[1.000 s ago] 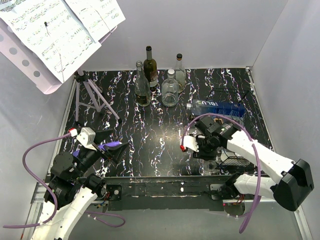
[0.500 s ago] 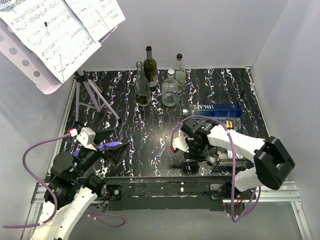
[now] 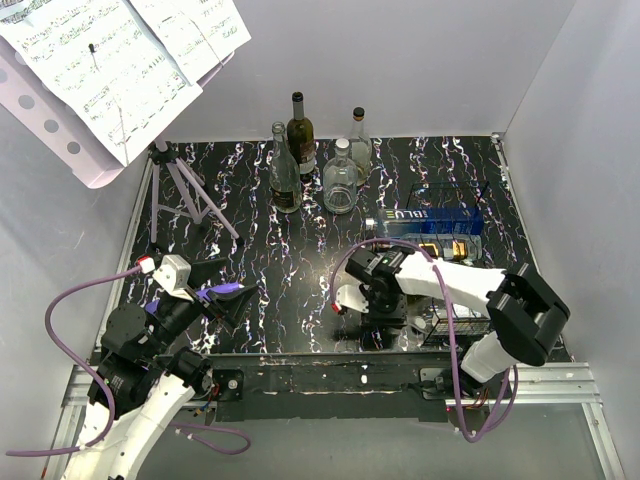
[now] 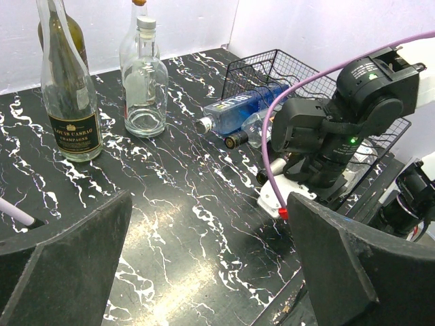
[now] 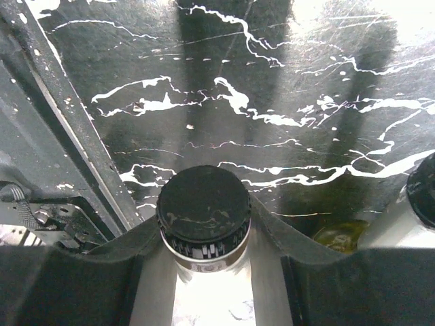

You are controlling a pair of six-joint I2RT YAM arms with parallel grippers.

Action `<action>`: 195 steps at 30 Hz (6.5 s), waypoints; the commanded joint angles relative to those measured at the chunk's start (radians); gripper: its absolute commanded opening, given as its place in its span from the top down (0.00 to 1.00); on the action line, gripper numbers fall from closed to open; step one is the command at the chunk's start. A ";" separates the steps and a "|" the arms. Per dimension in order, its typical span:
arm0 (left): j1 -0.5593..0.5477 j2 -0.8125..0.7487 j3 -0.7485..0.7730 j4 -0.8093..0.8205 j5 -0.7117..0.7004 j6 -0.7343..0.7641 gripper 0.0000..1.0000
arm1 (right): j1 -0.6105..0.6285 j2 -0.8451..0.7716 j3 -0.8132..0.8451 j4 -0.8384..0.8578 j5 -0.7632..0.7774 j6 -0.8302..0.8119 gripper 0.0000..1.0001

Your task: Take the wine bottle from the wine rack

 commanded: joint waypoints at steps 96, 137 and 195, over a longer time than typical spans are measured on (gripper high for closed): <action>-0.006 -0.076 0.037 -0.049 -0.310 -0.012 0.02 | 0.055 0.257 0.693 1.106 0.192 0.519 0.99; -0.006 -0.073 0.032 -0.042 -0.287 -0.005 0.02 | 0.015 -0.117 0.361 0.966 0.097 0.251 0.32; -0.006 -0.090 0.031 -0.042 -0.285 -0.005 0.02 | -0.333 -0.016 -0.037 0.300 -0.175 -0.384 0.37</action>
